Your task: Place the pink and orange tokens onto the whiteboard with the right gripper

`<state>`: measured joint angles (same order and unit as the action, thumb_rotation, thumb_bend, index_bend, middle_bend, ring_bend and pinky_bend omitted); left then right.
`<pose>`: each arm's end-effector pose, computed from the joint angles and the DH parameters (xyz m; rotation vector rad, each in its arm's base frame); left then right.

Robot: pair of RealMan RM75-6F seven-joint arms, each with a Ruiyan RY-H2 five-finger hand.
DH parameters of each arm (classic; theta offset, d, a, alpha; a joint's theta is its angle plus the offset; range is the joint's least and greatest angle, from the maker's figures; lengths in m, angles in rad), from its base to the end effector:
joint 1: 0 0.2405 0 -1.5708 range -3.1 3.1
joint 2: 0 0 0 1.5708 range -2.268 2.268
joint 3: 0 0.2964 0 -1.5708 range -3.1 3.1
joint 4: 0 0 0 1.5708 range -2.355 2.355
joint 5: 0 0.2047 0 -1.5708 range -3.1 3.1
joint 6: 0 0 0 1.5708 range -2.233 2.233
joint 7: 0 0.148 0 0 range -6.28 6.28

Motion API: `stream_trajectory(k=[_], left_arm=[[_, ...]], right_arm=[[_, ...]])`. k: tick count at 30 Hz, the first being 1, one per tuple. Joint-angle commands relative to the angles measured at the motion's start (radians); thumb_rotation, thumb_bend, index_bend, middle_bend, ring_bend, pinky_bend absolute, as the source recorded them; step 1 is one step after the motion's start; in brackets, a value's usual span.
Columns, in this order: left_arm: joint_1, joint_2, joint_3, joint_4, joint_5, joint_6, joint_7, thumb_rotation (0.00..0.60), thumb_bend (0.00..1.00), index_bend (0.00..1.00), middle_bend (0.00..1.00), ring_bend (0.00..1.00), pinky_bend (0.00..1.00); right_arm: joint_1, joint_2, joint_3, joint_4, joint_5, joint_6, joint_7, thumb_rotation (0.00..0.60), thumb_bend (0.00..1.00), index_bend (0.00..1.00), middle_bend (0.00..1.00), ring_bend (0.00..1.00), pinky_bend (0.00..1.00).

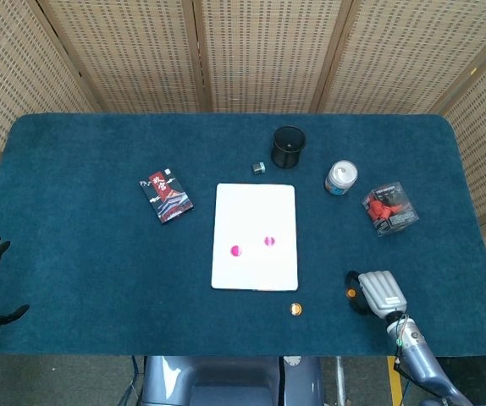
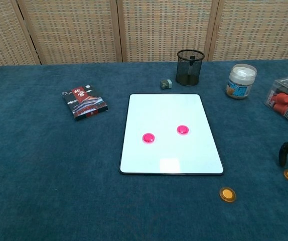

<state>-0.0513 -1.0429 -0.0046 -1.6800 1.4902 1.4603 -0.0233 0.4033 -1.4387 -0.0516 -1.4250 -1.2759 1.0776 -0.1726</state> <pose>-0.3484 0.1657 0.1933 -1.3866 -0.9911 -0.8431 -0.3303 -0.2614 0.0197 1.7605 -1.1028 0.6616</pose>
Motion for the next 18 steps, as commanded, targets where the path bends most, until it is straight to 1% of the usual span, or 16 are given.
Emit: stream_trajectory(k=[1, 5, 8, 13, 18], left_arm=[[0.000, -0.001, 0.000, 0.000, 0.000, 0.000, 0.001, 0.600, 0.00, 0.00, 0.00, 0.00, 0.00], [0.000, -0.001, 0.000, -0.002, -0.001, 0.000, 0.003, 0.600, 0.00, 0.00, 0.00, 0.00, 0.00], [0.001, -0.001, 0.000, -0.001, -0.002, 0.001, 0.003, 0.600, 0.00, 0.00, 0.00, 0.00, 0.00], [-0.001, -0.001, -0.002, -0.001, -0.004, -0.001, 0.002, 0.600, 0.00, 0.00, 0.00, 0.00, 0.00], [0.000, -0.001, -0.002, -0.001, -0.004, 0.000, 0.002, 0.600, 0.00, 0.00, 0.00, 0.00, 0.00]], right_arm=[[-0.003, -0.002, 0.002, 0.005, -0.006, -0.002, 0.004, 0.600, 0.34, 0.39, 0.96, 1.00, 1.00], [-0.005, -0.007, 0.007, 0.013, -0.011, -0.012, 0.005, 0.600, 0.34, 0.39, 0.96, 1.00, 1.00], [-0.007, -0.011, 0.011, 0.021, -0.009, -0.022, 0.004, 0.600, 0.34, 0.42, 0.96, 1.00, 1.00], [-0.010, -0.019, 0.016, 0.032, -0.013, -0.031, 0.011, 0.600, 0.34, 0.49, 0.96, 1.00, 1.00], [-0.013, -0.023, 0.023, 0.035, -0.020, -0.037, 0.028, 0.600, 0.34, 0.53, 0.96, 1.00, 1.00]])
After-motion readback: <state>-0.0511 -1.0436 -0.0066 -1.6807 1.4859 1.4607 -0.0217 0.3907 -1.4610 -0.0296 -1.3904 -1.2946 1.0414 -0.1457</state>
